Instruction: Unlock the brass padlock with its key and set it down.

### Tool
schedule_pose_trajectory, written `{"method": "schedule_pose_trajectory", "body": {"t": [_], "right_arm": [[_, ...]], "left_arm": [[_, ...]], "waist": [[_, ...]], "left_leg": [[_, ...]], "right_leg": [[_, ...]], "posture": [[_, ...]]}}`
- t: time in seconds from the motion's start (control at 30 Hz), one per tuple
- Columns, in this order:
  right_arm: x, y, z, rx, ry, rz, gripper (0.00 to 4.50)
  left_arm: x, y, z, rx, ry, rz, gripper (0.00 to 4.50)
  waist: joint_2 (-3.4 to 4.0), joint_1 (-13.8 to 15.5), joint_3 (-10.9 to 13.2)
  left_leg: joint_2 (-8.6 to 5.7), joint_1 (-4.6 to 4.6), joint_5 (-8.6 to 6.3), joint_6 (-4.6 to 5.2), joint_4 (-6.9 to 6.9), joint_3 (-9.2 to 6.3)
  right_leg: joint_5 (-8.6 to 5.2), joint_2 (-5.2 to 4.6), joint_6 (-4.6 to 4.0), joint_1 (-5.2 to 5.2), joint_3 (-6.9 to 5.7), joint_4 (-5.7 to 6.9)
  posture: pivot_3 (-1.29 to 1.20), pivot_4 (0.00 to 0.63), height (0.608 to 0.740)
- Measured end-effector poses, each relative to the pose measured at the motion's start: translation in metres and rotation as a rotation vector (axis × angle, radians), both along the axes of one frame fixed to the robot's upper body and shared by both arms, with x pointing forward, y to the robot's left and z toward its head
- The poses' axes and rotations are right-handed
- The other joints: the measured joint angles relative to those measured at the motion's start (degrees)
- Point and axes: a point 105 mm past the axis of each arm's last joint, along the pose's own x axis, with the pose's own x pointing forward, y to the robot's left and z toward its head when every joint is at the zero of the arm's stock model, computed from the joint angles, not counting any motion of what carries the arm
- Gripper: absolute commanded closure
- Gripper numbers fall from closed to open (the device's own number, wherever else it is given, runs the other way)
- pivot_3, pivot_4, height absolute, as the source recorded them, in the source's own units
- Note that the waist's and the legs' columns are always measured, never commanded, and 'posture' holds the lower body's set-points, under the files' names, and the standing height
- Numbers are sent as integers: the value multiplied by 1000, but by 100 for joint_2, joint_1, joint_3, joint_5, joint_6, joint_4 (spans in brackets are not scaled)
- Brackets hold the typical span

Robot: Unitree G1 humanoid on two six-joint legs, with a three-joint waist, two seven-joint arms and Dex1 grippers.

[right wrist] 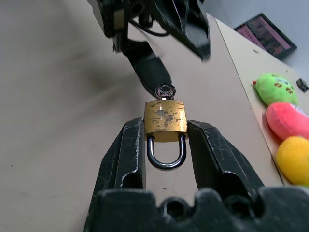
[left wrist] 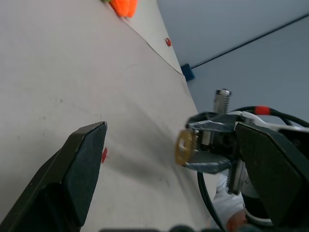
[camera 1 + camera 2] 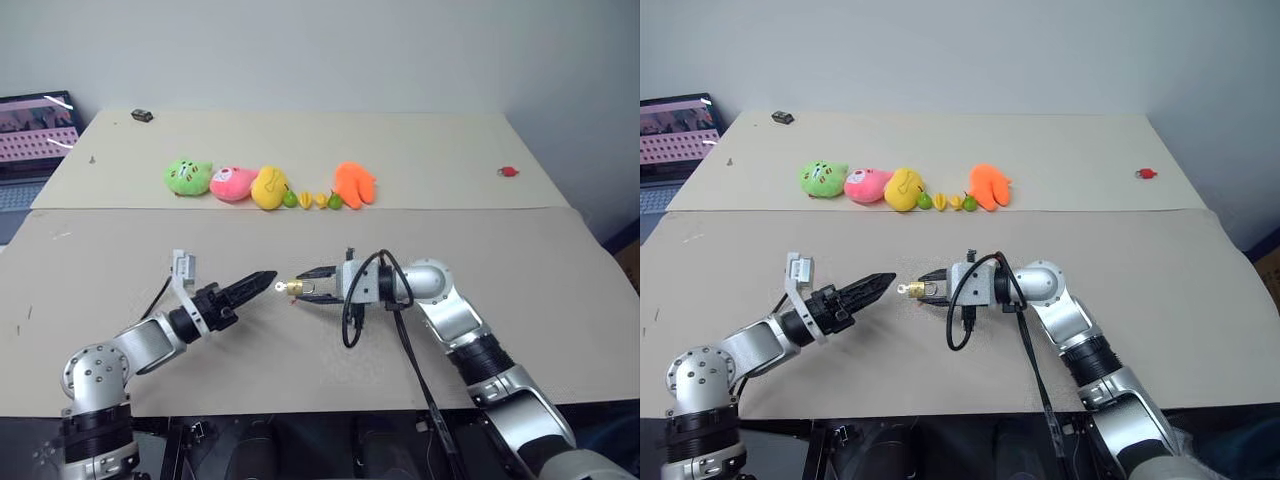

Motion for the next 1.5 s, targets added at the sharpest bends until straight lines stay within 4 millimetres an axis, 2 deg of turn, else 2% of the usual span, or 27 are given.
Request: {"method": "schedule_pose_trajectory", "body": {"t": [0.2, 0.47, 0.57, 0.67, 0.83, 0.97, 1.17, 1.43, 1.47, 1.5], "right_arm": [[0, -3, -5, 19, 68, -17, 3561], [8, -13, -11, 16, 130, -55, 3561], [9, -14, -14, 13, 142, -63, 3561], [10, -14, -15, 11, 144, -65, 3561], [9, -14, -17, 1, 134, -59, 3561], [9, -14, -17, 0, 136, -59, 3561], [10, -14, -16, -3, 133, -57, 3561], [10, -14, -14, -10, 125, -50, 3561], [10, -14, -14, -10, 125, -50, 3561], [10, -14, -14, -10, 125, -50, 3561]], "left_arm": [[0, -7, -6, 19, 33, -26, 0], [-27, -21, -18, 207, 10, -228, 0], [-29, -18, -20, 246, -8, -248, 0], [-26, -13, -18, 258, -30, -241, 700], [-12, -8, -7, 236, -74, -210, 2684], [-7, -12, 3, 173, -103, -212, 4261], [3, -25, 5, 132, -100, -220, 4261], [-2, -34, 3, 66, -36, -288, 4261], [-1, -35, 1, 58, -26, -285, 3749], [0, -35, 0, 46, -13, -281, 3586]], "waist": [[-1, 3, 0], [-1, 2, 2], [-1, 12, 2], [-1, 21, 2], [-2, 72, 2], [-2, 103, 2], [-3, 125, 3], [-4, 117, 3], [-4, 121, 3], [-4, 123, 3]], "left_leg": [[-1, 0, 0, -1, 0, 0], [-1, 0, 0, -1, 0, 0], [-1, 0, 0, -1, 0, 0], [-1, -1, 0, -1, 0, 0], [-1, -2, 0, -1, 0, 0], [-1, -3, 0, -1, 0, 0], [-2, -3, 2, -2, 2, -1], [-3, -3, 1, -2, 2, -2], [-3, -3, 2, -3, 3, -2], [-3, -3, 2, -3, 4, -3]], "right_leg": [[5, 0, -10, 0, -1, -1], [1, 0, -14, -1, -1, -3], [-4, 0, -9, -1, -1, -3], [-4, 0, -9, -1, -2, -4], [-8, 0, -1, -1, -1, -4], [-5, 0, -4, -1, -1, -7], [-4, 0, -5, 2, -1, -5], [-3, 0, -6, 2, 0, -4], [-3, 0, -5, 3, 0, -4], [-4, 0, -5, 3, 0, -4]], "posture": [[0, 150, 722], [0, 150, 722], [0, 150, 722], [0, 150, 722], [0, 150, 722], [0, 150, 722], [0, 150, 722], [0, 150, 722], [0, 150, 722], [0, 150, 722]]}}
